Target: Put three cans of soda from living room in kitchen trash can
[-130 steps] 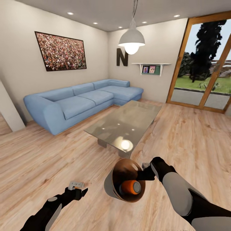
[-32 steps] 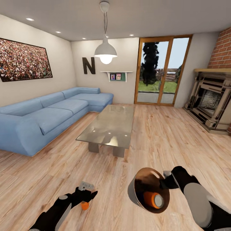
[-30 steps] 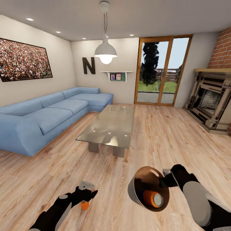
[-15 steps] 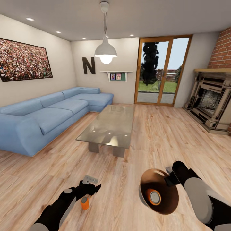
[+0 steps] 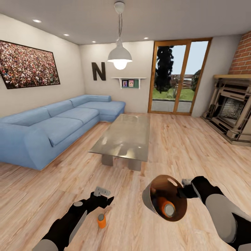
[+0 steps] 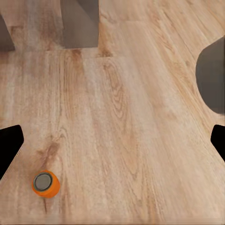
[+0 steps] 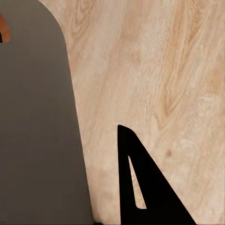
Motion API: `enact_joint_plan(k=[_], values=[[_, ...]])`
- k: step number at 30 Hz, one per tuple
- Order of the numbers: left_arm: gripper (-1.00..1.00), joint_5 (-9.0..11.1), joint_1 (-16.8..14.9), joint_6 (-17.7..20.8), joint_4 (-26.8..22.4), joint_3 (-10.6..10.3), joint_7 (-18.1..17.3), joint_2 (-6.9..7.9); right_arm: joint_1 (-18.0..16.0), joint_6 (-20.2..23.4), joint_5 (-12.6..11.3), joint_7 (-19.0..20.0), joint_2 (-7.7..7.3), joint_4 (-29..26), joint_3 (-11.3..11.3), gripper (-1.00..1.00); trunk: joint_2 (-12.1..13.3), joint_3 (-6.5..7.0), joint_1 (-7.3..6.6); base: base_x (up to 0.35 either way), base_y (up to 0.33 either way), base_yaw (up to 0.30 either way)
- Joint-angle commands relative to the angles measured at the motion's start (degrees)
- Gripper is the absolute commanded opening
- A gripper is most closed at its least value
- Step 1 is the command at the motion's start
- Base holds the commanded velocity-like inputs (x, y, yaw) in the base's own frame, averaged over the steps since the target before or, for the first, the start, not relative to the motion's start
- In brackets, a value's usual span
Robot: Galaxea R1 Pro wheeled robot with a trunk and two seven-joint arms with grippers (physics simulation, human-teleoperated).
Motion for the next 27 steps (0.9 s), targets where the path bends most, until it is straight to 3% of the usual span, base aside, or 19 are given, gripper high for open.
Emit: enact_joint_plan(k=[1, 17, 23, 27], values=[[1.0, 0.0, 0.0, 0.0, 0.0, 0.0, 0.0, 0.01, 0.0, -0.5, 2.6, -0.2, -0.02, 0.0, 1.0, -1.0, 0.0, -0.01, 0.0, 0.0, 0.315, 0.0], [1.0, -0.1, 0.0, 0.0, 0.0, 0.0, 0.1, -0.08, 0.0, -0.5, 2.6, -0.2, 0.01, 0.0, 1.0, -1.0, 0.0, -0.01, 0.0, 0.0, 0.317, -0.005], [1.0, -0.2, 0.0, 0.0, 0.0, 0.1, 0.1, -0.08, 0.0, -0.1, 2.6, -0.4, -0.03, 0.0, 0.9, -1.0, 0.0, 0.12, 0.0, 0.0, 0.309, -0.173], [1.0, -0.2, 0.0, 0.0, 0.0, 0.2, 0.2, -0.08, 0.0, 0.1, 2.5, -0.4, -0.11, 0.0, 0.7, -1.0, 0.0, 0.3, 0.0, 0.0, 0.085, -0.231]])
